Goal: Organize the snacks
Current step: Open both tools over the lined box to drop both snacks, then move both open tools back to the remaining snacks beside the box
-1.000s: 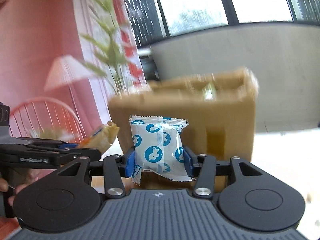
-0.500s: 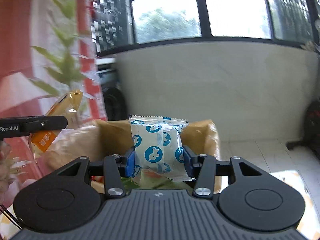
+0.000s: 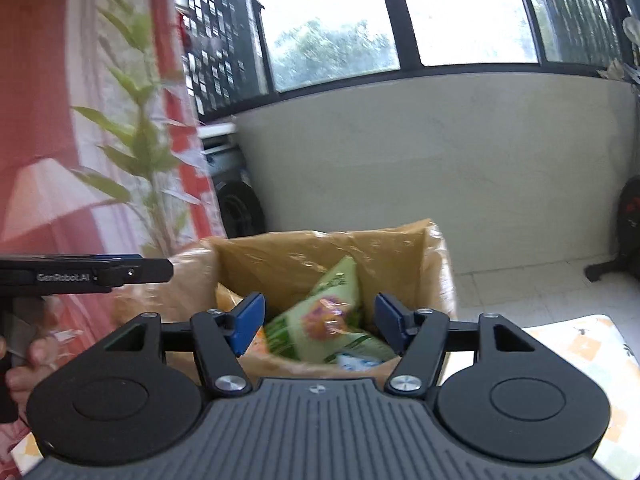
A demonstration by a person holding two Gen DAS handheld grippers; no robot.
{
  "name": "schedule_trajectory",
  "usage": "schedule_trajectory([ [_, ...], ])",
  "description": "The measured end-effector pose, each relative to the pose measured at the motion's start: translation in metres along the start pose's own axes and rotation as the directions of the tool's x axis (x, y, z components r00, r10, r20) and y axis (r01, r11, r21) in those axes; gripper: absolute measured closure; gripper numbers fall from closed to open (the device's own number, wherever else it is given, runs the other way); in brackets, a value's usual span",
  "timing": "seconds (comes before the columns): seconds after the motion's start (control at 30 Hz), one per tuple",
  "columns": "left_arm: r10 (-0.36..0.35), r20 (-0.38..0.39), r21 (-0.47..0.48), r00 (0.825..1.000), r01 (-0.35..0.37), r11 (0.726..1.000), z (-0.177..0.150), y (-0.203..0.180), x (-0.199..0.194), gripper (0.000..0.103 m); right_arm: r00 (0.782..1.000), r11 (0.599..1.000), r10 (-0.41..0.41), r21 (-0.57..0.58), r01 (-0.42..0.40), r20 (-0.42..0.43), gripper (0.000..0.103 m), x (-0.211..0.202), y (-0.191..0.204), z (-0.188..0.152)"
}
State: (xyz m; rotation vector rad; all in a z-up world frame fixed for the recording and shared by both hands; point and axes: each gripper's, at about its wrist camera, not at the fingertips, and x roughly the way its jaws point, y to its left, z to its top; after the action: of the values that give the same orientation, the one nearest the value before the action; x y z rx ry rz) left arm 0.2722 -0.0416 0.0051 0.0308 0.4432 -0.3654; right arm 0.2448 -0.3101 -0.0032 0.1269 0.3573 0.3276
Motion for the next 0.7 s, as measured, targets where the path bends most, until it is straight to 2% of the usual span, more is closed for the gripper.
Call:
schedule_trajectory([
  [0.13,-0.023,-0.014,0.005,1.0,0.023,1.0,-0.02,0.015,-0.033,0.04,1.0,0.999,0.022,-0.03,-0.022,0.005,0.039,-0.019,0.013,-0.018],
  [0.37,0.011,-0.081,-0.045,0.997,-0.015,0.999,-0.064,0.057,-0.054,0.04,0.997,0.997,0.074,-0.022,-0.074,-0.022,0.039,-0.041,0.03,-0.052],
  [0.57,0.027,-0.128,-0.1,0.991,-0.04,0.994,-0.09,0.086,-0.048,0.041,0.985,0.993,0.107,-0.038,-0.113,-0.136,0.039,-0.029,0.053,-0.081],
  [0.7,0.021,-0.132,-0.122,0.991,-0.037,0.992,-0.101,0.097,-0.042,0.041,0.967,0.985,0.153,-0.045,-0.165,-0.205,0.039,-0.005,0.073,-0.095],
])
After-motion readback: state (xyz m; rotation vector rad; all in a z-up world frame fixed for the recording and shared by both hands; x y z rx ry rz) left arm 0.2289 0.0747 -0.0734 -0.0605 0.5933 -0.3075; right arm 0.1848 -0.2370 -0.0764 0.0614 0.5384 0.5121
